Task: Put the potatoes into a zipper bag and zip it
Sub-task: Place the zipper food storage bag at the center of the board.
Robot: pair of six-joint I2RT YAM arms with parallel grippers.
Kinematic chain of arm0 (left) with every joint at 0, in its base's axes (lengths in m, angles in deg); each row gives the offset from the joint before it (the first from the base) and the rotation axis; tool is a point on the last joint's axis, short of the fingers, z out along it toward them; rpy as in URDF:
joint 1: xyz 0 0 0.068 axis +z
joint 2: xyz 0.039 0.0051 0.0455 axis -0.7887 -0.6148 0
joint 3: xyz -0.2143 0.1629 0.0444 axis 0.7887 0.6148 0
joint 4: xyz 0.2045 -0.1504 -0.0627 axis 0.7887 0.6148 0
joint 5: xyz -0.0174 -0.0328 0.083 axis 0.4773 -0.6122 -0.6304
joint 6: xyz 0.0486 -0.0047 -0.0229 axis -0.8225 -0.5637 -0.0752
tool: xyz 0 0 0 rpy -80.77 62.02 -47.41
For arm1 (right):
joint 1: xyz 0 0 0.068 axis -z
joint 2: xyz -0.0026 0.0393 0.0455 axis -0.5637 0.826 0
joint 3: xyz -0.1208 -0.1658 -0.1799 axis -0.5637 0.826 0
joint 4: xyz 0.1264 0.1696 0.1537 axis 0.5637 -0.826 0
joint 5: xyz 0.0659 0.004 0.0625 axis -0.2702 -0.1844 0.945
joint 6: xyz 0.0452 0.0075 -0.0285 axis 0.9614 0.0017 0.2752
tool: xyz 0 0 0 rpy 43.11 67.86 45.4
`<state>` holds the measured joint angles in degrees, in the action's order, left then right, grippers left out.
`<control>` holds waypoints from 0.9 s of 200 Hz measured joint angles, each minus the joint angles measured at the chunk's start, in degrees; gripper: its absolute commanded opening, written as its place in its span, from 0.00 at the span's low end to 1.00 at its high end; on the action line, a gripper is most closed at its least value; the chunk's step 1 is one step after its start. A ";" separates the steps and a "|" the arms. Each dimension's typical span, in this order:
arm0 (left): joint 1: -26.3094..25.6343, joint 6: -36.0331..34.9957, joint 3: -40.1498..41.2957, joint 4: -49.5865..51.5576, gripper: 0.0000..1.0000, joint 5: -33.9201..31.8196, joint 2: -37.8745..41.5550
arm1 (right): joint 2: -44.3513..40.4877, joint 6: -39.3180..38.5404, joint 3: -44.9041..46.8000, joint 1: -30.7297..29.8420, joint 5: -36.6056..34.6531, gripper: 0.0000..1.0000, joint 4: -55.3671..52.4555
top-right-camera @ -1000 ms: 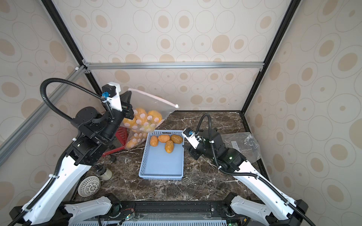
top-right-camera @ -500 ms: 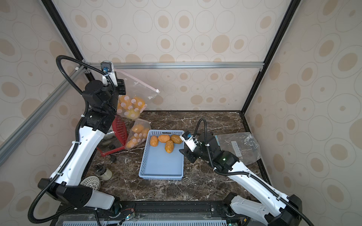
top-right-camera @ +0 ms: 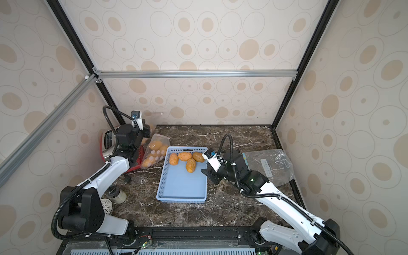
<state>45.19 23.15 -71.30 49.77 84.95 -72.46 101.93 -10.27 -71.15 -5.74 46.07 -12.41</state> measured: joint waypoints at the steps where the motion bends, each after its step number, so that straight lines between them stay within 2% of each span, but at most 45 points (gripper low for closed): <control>1: 0.00 0.15 0.39 -0.17 0.00 0.33 0.02 | 0.00 0.00 0.00 0.00 0.00 0.45 0.02; 26: -0.26 3.56 12.50 -6.08 0.00 4.50 4.11 | 0.28 0.17 0.31 0.00 0.42 0.45 0.13; 54: -0.28 5.40 21.00 -8.70 0.00 4.94 10.97 | 0.94 0.50 0.92 0.00 0.98 0.46 0.92; 58: -0.28 5.57 21.92 -8.94 0.07 4.92 12.04 | 1.07 0.61 0.94 0.00 1.01 0.46 0.90; 67: -0.28 6.03 23.50 -9.03 0.30 4.50 14.03 | 1.46 0.85 0.98 0.00 1.01 0.46 0.98; 71: -0.28 6.36 24.00 -8.87 0.36 4.26 14.84 | 1.66 1.03 1.01 0.00 0.94 0.46 1.14; 104: -0.33 8.83 23.08 -2.60 0.68 4.52 19.19 | 3.34 2.89 1.11 0.02 -1.66 0.51 1.75; 128: -0.35 9.84 17.40 6.58 0.81 6.21 22.38 | 4.04 4.70 1.11 0.66 -5.62 0.55 1.73; 158: -0.37 9.62 9.22 16.94 0.87 7.17 29.00 | 4.52 8.37 1.01 4.28 -11.34 0.59 1.18; 180: -0.37 9.18 6.43 22.45 0.89 7.74 34.95 | 5.38 11.43 -0.28 7.91 -15.50 0.60 -1.46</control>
<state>44.82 32.33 -64.88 72.22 92.69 -37.52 107.31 1.17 -71.43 2.17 30.57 -13.87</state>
